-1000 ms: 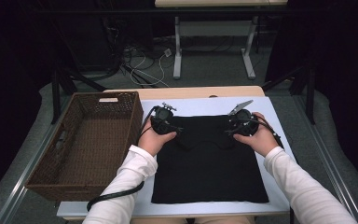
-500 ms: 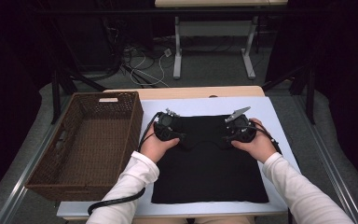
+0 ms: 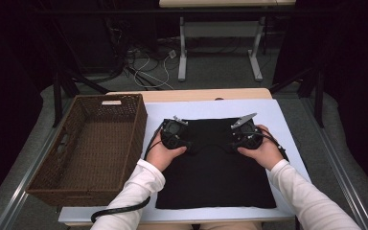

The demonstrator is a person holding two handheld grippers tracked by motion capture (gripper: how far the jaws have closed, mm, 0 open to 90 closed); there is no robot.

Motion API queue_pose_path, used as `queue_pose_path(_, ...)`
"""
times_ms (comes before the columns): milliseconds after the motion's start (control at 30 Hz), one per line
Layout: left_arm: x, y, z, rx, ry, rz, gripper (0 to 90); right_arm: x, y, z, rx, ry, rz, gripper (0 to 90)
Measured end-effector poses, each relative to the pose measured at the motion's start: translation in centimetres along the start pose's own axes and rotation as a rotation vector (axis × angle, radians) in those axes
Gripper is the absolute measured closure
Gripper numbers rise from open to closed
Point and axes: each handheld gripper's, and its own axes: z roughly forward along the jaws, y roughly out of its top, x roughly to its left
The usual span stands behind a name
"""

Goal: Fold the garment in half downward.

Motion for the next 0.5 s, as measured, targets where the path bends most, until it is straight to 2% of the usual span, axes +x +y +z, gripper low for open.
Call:
queue_pose_path(67, -0.1, 0.0, 0.4, 0.012, 0.002, 0.005, 33.7, -0.1, -0.1, 0.3, 0.009, -0.007, -0.004, 47.7)
queue_pose_path(100, 0.0, 0.0, 0.5, 0.017, 0.004, 0.010, 33.9, -0.1, -0.3, 0.6, 0.002, -0.007, 0.010, 48.0)
queue_pose_path(133, 0.0, 0.0, 0.7, 0.017, 0.000, 0.006, 34.4, -0.3, -0.3, 0.6, 0.024, -0.002, 0.012, 48.5)
queue_pose_path(200, 0.2, 0.0, 1.1, 0.015, -0.004, -0.009, 35.0, -0.5, -0.5, 1.0, 0.024, -0.007, 0.026, 49.6)
queue_pose_path(267, 0.4, 0.1, 1.5, 0.017, 0.012, -0.014, 36.4, -0.8, -0.6, 1.4, 0.033, -0.016, 0.039, 50.4)
queue_pose_path(300, 0.4, 0.1, 1.7, 0.015, 0.012, -0.038, 36.9, -0.8, -0.7, 1.5, 0.045, -0.019, 0.057, 50.6)
queue_pose_path(333, 0.7, 0.2, 1.8, 0.019, 0.015, -0.035, 36.9, -0.9, -0.8, 1.7, 0.038, -0.018, 0.059, 50.7)
queue_pose_path(400, 0.8, 0.2, 2.1, 0.005, 0.015, -0.067, 36.8, -1.2, -0.8, 2.0, 0.044, -0.020, 0.054, 50.9)
queue_pose_path(500, 1.1, 0.1, 2.4, 0.030, 0.016, -0.072, 36.6, -1.3, -0.8, 2.4, 0.057, -0.023, 0.079, 51.1)
